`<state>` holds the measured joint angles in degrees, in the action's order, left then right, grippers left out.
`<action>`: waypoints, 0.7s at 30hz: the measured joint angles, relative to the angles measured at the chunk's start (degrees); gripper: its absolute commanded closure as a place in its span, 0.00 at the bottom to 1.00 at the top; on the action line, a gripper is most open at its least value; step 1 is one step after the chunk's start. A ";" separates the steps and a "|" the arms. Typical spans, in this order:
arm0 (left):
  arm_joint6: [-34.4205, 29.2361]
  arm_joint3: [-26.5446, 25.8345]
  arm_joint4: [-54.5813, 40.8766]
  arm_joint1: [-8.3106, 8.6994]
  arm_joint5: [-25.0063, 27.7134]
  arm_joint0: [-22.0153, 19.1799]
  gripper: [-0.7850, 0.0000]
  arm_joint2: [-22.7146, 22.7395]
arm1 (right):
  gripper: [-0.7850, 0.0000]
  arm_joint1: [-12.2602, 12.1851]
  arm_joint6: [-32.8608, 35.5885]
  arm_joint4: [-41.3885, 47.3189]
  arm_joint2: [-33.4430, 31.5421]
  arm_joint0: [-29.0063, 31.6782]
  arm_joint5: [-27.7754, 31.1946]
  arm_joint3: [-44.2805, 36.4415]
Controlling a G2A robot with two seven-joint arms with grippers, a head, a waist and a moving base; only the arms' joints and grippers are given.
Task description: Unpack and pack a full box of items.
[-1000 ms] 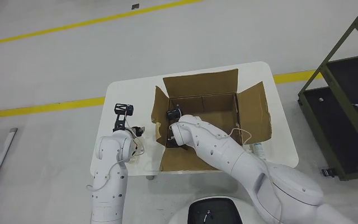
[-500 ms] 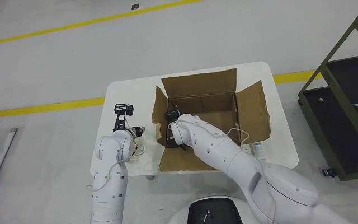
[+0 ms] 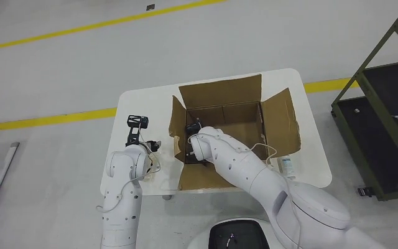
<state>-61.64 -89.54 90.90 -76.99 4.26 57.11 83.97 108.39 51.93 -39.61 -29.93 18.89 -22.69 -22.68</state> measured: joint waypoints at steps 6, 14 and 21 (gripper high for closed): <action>0.00 0.00 0.00 0.00 0.00 0.00 0.00 0.00 | 0.55 0.61 -0.57 -0.27 -0.43 0.13 0.15 0.78; 0.00 0.00 0.00 0.00 0.00 0.00 0.00 0.00 | 0.53 0.78 -2.33 0.75 -1.99 0.63 1.72 2.01; 0.00 0.00 0.00 0.00 0.00 0.00 0.00 0.00 | 0.58 1.05 -2.37 0.17 -2.58 0.64 1.61 3.02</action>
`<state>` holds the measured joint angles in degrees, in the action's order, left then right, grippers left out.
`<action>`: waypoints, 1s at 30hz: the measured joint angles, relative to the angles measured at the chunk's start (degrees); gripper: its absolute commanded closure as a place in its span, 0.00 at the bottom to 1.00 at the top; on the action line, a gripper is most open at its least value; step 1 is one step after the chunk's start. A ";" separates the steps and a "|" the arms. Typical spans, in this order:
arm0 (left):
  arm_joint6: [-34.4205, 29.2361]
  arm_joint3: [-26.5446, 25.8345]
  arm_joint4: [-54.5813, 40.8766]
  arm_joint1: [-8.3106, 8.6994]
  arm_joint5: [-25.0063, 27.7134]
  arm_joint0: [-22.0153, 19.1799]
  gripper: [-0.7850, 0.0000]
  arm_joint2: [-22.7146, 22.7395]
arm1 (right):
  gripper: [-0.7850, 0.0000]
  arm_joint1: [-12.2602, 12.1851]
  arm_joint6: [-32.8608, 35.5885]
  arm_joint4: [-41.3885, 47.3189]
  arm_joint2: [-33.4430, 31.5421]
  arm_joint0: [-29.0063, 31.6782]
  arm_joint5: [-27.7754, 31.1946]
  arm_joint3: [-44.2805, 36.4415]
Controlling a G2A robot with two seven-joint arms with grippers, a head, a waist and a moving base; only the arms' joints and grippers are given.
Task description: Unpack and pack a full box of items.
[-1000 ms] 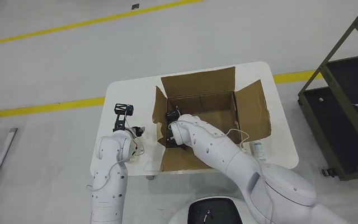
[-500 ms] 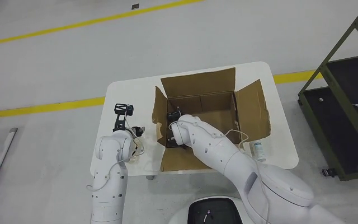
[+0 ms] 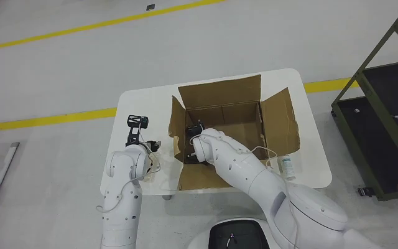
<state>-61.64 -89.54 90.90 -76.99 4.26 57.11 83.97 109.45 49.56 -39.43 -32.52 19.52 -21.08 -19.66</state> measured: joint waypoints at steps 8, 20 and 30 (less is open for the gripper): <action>0.00 0.00 0.00 0.00 0.00 0.00 0.00 0.00 | 1.00 0.39 0.07 -0.96 -0.45 -0.27 -1.65 0.86; 0.00 0.00 0.00 0.00 0.00 0.00 0.00 0.00 | 1.00 -0.13 0.00 -2.77 -2.08 -1.81 -6.16 0.71; 0.00 0.00 0.00 0.00 0.00 0.00 0.00 0.00 | 0.64 -2.25 0.39 -3.12 -4.69 -1.76 -6.12 1.43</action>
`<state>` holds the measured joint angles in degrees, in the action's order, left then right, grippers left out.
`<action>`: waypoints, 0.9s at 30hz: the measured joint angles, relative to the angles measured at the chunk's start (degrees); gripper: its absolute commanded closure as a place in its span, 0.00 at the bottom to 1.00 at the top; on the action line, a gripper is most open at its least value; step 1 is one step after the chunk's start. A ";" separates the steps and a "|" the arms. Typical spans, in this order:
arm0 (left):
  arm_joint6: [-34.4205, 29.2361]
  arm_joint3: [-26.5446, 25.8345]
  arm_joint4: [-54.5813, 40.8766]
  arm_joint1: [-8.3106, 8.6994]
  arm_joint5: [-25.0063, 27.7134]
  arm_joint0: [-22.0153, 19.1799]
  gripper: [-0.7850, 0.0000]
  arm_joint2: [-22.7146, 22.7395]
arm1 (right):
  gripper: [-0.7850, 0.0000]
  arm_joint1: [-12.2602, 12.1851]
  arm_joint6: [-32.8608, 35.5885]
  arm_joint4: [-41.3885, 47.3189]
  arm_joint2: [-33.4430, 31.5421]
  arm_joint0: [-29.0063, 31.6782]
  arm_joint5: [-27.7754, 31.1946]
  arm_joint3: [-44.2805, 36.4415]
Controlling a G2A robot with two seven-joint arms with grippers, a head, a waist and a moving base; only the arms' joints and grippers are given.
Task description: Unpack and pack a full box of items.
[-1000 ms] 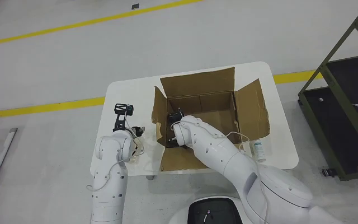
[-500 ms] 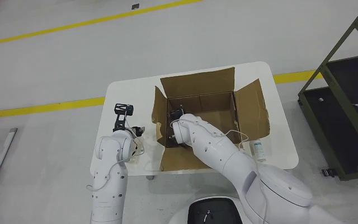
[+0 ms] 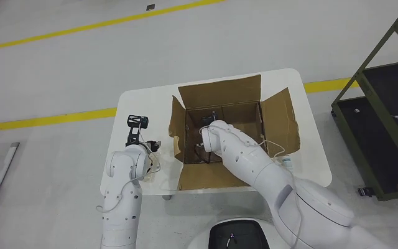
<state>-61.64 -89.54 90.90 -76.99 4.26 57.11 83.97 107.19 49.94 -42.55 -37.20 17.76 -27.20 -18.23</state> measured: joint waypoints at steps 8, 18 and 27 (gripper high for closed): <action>0.00 0.00 0.00 0.00 0.00 0.00 0.00 0.00 | 0.53 -1.59 1.51 -1.64 -1.36 0.00 -0.56 -3.10; 0.00 0.00 0.00 0.00 0.00 0.00 0.00 0.00 | 0.55 -3.29 5.33 -6.52 -1.65 1.31 -1.72 -8.32; 0.00 0.00 0.00 0.00 0.00 0.00 0.00 0.00 | 0.57 -3.39 5.98 -7.82 -2.14 2.65 -1.60 -8.48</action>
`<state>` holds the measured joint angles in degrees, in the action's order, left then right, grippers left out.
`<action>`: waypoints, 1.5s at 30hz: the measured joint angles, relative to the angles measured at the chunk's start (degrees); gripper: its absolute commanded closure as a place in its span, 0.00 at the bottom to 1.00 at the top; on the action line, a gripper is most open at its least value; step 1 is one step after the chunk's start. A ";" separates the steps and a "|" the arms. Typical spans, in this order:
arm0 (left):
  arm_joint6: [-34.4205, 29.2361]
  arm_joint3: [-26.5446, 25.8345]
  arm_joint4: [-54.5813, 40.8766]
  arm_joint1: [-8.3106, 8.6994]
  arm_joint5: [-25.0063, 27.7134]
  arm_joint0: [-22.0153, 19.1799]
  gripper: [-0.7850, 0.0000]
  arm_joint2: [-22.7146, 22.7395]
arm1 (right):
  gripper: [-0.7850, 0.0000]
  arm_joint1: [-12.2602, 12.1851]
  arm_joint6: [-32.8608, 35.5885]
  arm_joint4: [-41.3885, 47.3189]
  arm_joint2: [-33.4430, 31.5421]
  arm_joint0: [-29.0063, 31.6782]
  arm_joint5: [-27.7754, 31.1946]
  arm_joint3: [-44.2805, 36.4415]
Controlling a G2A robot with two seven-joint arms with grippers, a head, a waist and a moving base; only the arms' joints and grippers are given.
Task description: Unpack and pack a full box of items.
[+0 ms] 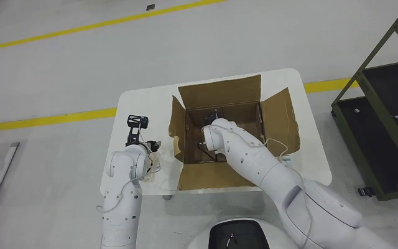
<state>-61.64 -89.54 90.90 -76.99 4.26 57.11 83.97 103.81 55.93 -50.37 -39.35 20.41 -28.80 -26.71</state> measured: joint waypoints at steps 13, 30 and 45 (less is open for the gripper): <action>0.00 0.00 0.00 0.00 0.00 0.00 0.00 0.00 | 0.55 0.55 -3.37 -1.01 -0.87 0.43 0.81 -1.08; 0.00 0.00 0.00 0.00 0.00 0.00 0.00 0.00 | 0.00 0.90 -3.24 -2.81 -0.44 1.14 1.00 -1.70; 0.00 0.00 0.00 0.00 0.00 0.00 0.00 0.00 | 0.00 -0.04 -1.01 -5.54 -2.17 0.75 1.88 -4.77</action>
<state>-61.64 -89.54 90.90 -76.99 4.26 57.11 83.97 103.76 54.92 -55.91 -41.51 21.17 -26.92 -31.48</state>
